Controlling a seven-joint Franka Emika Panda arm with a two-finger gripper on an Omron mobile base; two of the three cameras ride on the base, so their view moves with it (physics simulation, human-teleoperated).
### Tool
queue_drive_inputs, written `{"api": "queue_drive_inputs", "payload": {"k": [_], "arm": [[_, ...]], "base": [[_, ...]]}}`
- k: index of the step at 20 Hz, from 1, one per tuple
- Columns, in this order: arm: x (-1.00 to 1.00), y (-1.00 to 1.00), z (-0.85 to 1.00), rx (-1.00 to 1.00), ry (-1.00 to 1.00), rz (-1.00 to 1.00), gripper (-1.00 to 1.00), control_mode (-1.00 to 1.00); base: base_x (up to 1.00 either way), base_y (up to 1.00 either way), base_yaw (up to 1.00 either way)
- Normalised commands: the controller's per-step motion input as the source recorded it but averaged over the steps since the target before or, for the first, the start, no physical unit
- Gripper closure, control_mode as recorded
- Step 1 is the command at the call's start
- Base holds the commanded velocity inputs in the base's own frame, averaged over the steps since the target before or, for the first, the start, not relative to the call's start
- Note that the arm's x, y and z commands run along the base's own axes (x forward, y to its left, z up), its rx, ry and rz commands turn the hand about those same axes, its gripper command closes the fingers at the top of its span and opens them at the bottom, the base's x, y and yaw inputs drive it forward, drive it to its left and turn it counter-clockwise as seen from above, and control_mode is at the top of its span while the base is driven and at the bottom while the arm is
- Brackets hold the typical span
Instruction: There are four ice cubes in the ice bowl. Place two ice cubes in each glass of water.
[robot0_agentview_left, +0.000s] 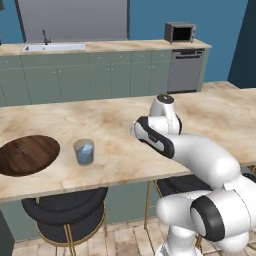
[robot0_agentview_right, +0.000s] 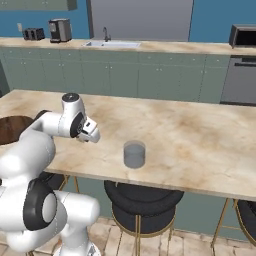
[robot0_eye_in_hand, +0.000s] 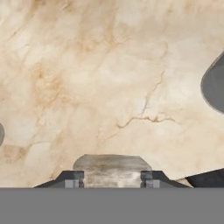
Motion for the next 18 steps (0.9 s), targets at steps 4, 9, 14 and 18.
{"api": "queue_drive_inputs", "payload": {"k": [4, 9, 14, 18], "arm": [[0.0, 0.0, 0.0, 0.0, 0.0, 0.0, 1.0, 1.0], [0.0, -0.39, 0.05, 0.0, 0.05, -0.04, 1.0, -1.0], [0.0, -0.81, 0.12, 0.0, 0.14, -0.09, 1.0, -1.0], [0.0, -0.68, 0.21, 0.0, 0.16, -0.12, 1.0, -1.0]], "base": [[0.34, -0.1, 0.0], [0.0, -0.17, -0.01], [0.0, 0.0, 0.0], [0.0, 0.0, 0.0]]}}
